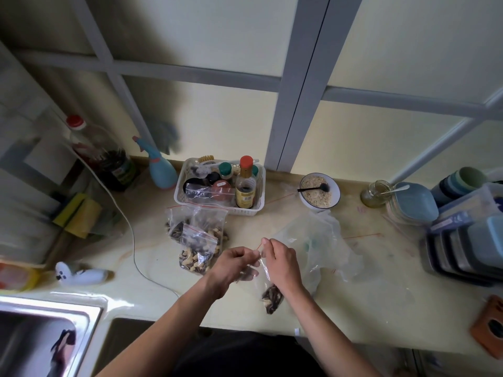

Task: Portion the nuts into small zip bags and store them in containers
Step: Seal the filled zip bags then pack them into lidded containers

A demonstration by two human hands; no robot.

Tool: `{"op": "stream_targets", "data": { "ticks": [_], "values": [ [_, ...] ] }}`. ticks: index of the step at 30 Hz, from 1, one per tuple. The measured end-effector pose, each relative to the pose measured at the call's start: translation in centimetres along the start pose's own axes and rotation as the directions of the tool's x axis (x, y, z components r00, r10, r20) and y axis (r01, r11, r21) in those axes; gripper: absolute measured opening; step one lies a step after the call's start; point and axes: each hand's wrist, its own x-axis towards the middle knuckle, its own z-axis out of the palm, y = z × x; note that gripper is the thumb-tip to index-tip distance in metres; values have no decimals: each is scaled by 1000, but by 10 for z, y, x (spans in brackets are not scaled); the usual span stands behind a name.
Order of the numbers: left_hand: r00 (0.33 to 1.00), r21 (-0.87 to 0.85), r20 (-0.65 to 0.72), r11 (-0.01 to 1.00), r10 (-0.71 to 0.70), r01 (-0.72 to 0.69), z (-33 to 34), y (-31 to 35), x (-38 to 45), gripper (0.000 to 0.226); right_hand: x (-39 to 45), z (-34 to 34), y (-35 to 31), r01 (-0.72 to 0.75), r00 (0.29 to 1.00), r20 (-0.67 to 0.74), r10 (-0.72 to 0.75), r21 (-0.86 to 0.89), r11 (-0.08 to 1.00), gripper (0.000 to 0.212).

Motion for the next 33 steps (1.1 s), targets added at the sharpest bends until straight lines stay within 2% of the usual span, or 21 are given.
{"op": "stream_targets", "data": {
  "ticks": [4,13,18,30,33],
  "values": [
    [999,10,-29,1000,17,-17,3,-1,2,20,2,1,-1,-20,1000,-18,20,24,1000,38],
    [987,88,-122,992,103,-92,6,-7,4,18,-4,-7,-8,-67,998,23,64,131,989,21],
    [982,137,-144,985,123,-103,5,-9,4,20,-8,-5,-7,-29,999,47,21,179,983,16],
    [959,174,-205,972,194,-159,6,-15,2,20,-15,-4,-8,-67,992,121,35,266,962,18],
    [954,208,-213,964,211,-167,7,-17,2,18,-17,-5,-7,-27,994,113,-2,253,967,18]
  ]
}}
